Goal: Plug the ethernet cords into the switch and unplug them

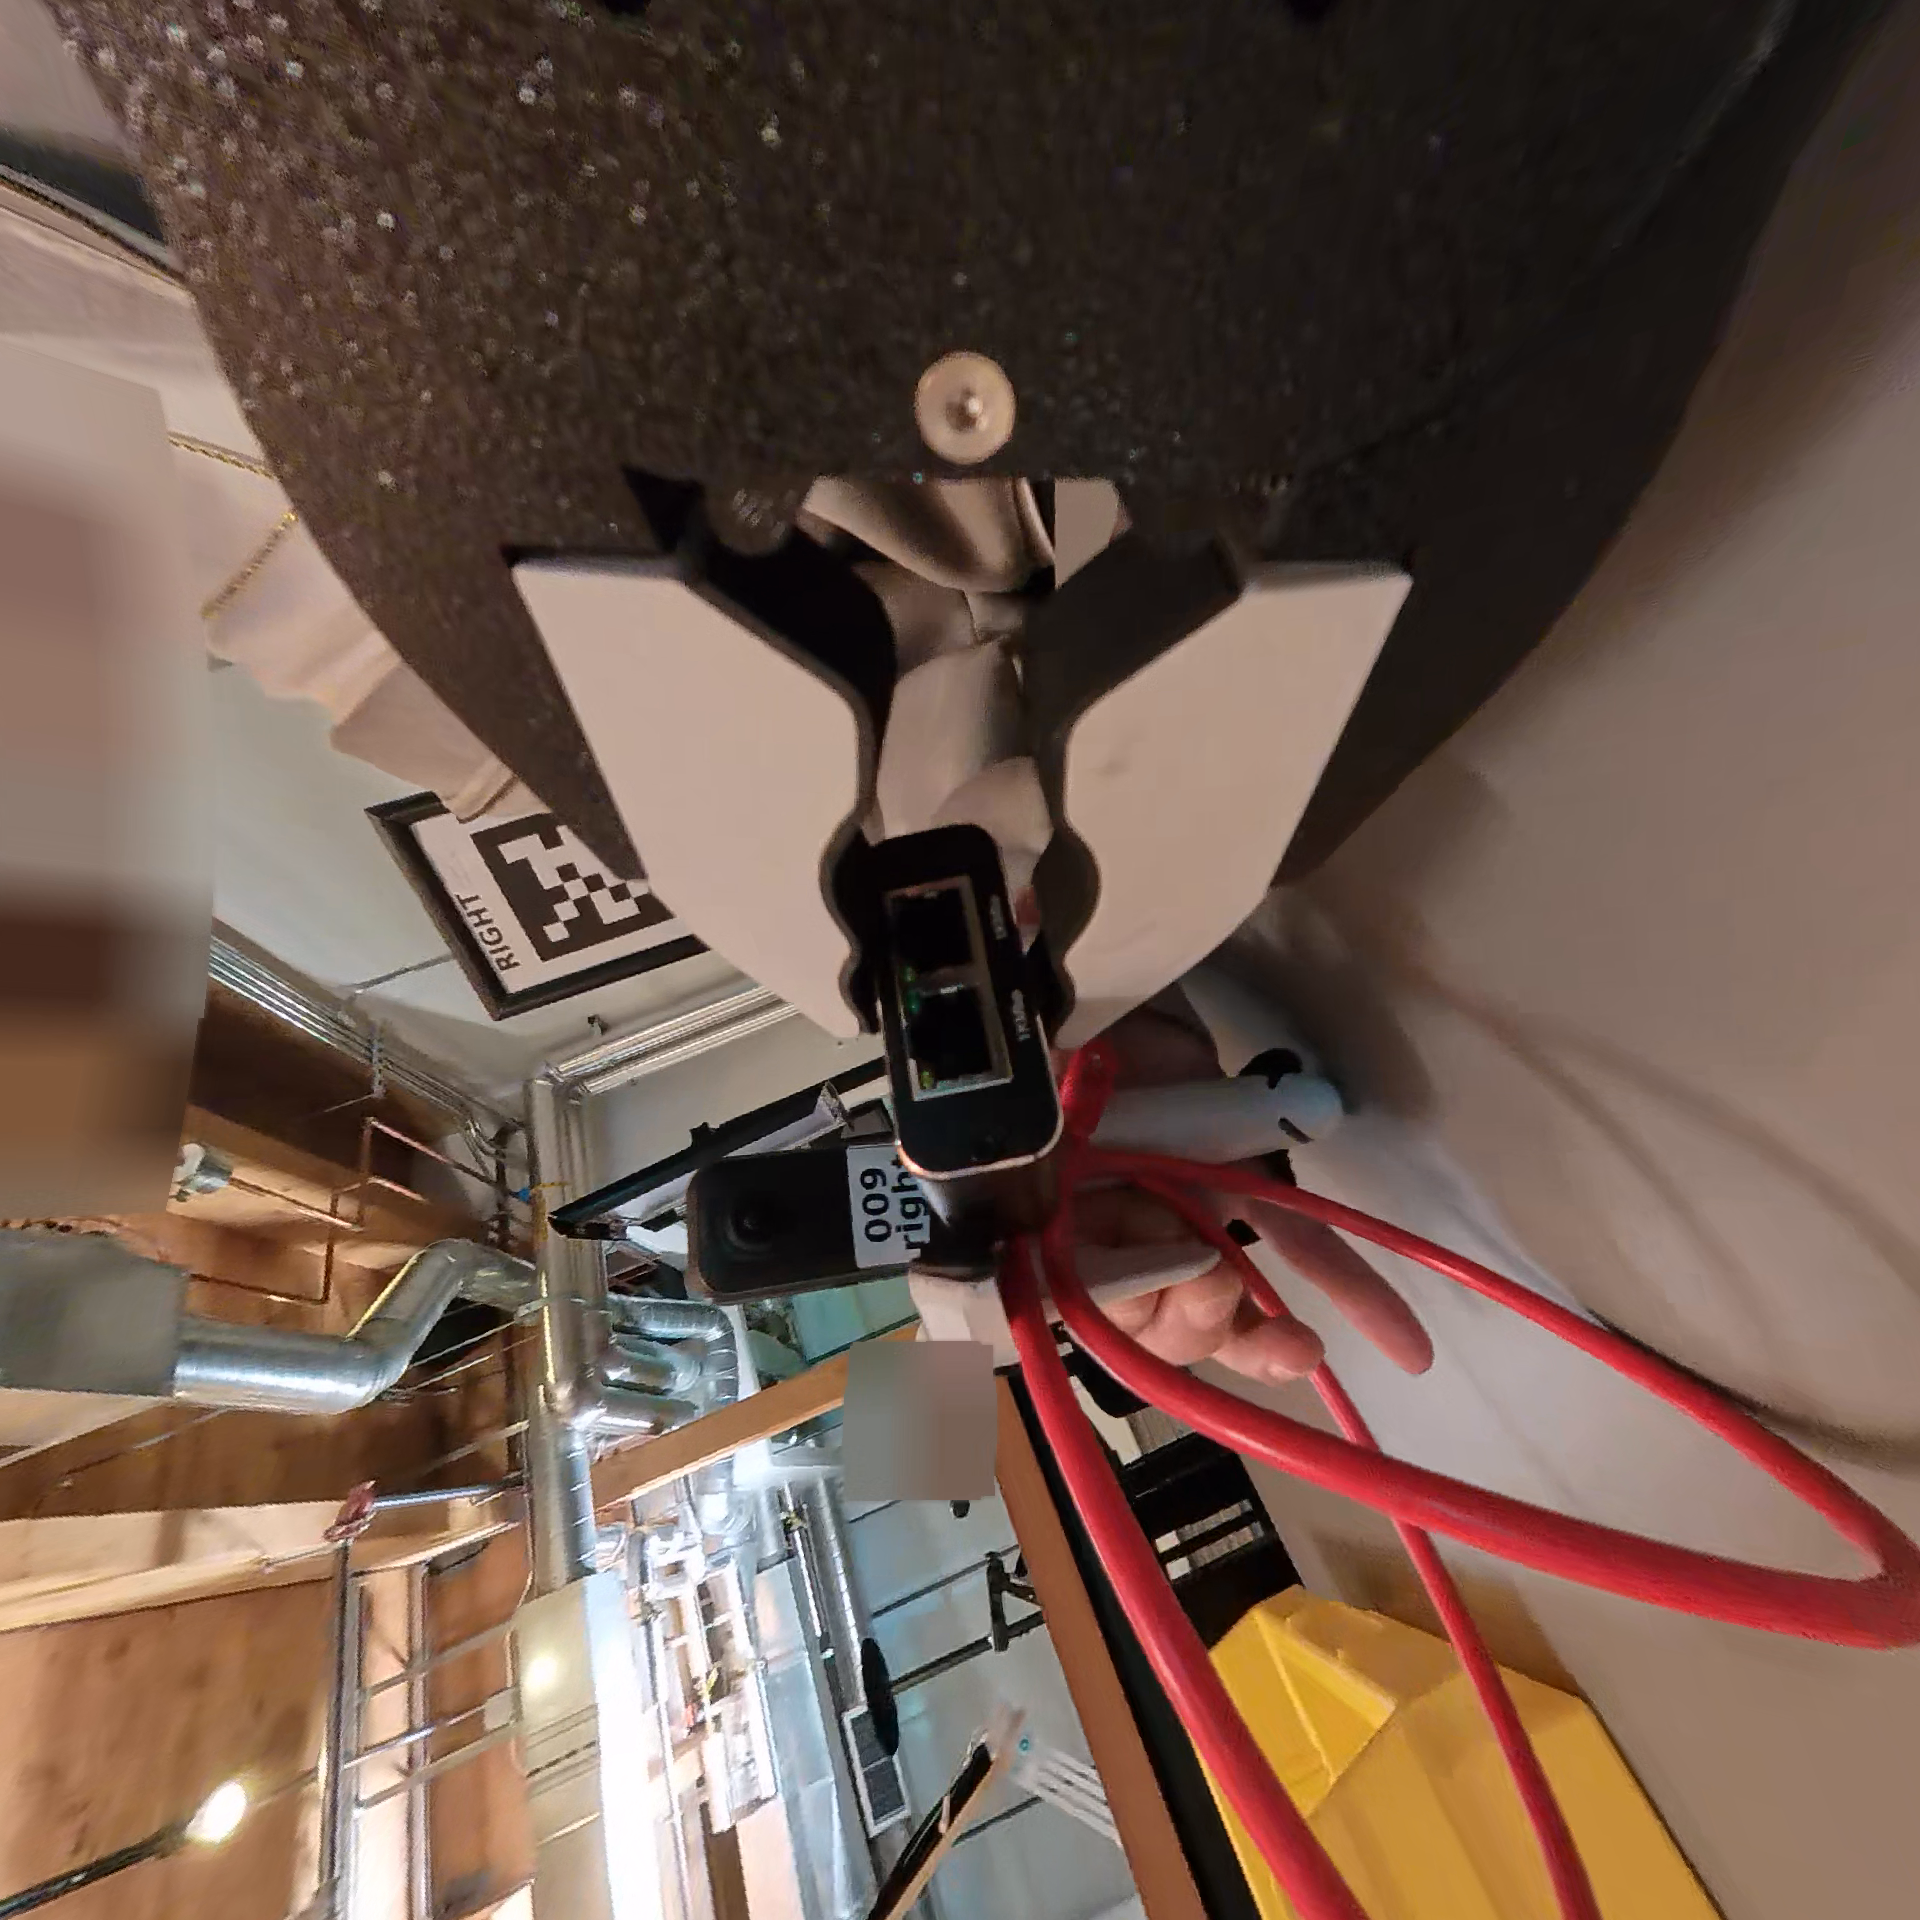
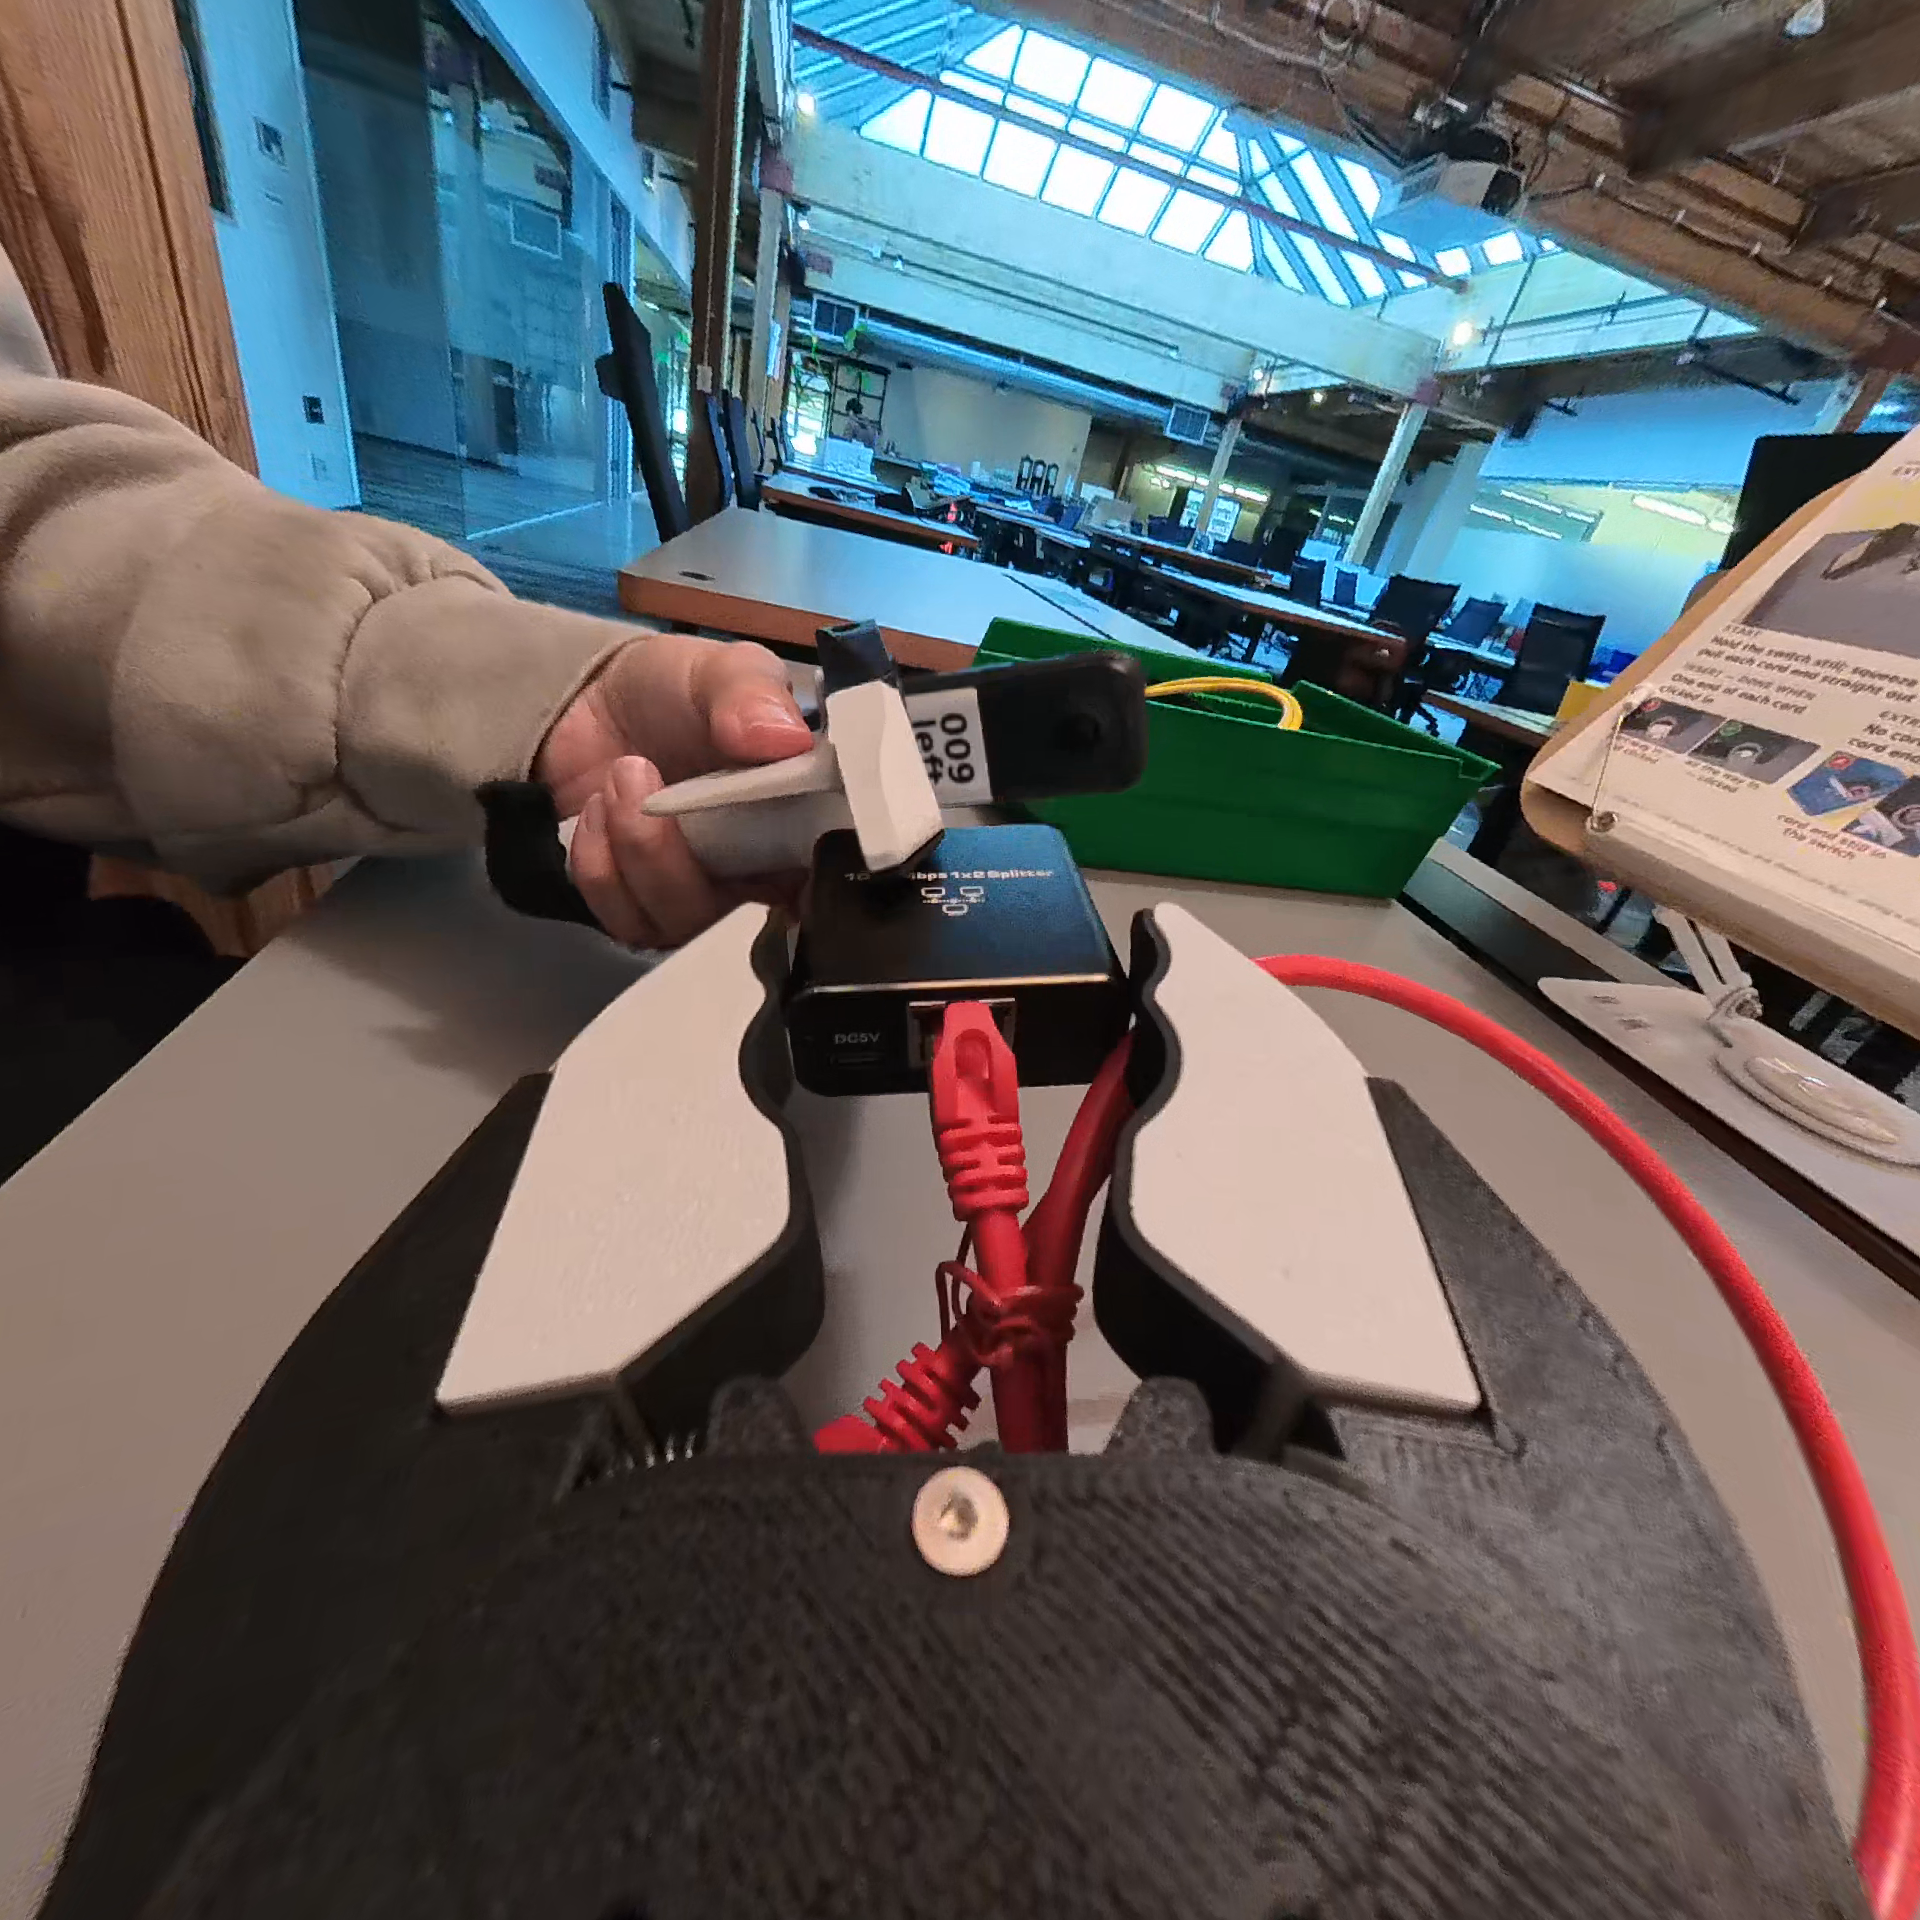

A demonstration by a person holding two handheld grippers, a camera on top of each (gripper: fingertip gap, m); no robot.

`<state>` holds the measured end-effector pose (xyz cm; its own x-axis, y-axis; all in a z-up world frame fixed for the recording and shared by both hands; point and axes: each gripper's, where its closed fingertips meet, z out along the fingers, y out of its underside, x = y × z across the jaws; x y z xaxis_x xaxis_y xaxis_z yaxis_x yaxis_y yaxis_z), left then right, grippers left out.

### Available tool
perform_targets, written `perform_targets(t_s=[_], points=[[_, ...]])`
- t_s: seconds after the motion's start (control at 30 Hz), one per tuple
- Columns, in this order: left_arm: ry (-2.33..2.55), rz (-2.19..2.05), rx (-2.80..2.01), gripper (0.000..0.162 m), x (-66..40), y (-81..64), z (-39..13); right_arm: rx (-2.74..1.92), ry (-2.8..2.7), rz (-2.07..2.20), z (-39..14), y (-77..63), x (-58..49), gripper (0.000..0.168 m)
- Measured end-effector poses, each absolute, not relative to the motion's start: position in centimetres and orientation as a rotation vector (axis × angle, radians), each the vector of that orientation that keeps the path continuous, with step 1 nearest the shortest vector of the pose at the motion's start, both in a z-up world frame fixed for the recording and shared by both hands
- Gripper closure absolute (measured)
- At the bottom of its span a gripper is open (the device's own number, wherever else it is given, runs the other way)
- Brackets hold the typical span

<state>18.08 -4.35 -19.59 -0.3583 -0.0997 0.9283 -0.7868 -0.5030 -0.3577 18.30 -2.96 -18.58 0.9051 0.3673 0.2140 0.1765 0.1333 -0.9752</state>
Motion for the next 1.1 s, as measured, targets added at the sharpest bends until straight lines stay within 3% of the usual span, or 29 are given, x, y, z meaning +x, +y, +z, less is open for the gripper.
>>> perform_targets(t_s=[0.4, 0.53, 0.77, 0.87, 0.97, 1.1], points=[[-1.254, 2.04, 1.328, 0.13, 18.9, -3.9, -19.0, -1.477, -0.379, 0.216, -18.5, -2.6, 18.9, 0.104], [-1.46, 1.984, 1.483, 0.1, 19.0, -2.8, -19.5, -1.453, -0.351, 0.231, -18.2, -2.9, 19.3, 0.104], [-1.93, 2.046, 1.745, 0.102, 16.1, 6.6, -15.1, -1.397, -0.299, 0.246, -17.4, -3.7, 20.4, 0.105], [-2.141, 1.738, 2.194, 0.108, 14.1, 16.7, -15.1, -1.404, -0.305, 0.246, -17.5, -3.6, 20.3, 0.105], [-2.017, 1.015, 2.755, 0.108, 10.3, 28.2, -17.3, -1.413, -0.305, 0.247, -17.6, -3.5, 20.3, 0.105], [-1.455, 1.041, 2.901, 0.106, 10.5, 34.4, -18.9, -1.41, -0.298, 0.252, -17.6, -3.3, 20.3, 0.105]])
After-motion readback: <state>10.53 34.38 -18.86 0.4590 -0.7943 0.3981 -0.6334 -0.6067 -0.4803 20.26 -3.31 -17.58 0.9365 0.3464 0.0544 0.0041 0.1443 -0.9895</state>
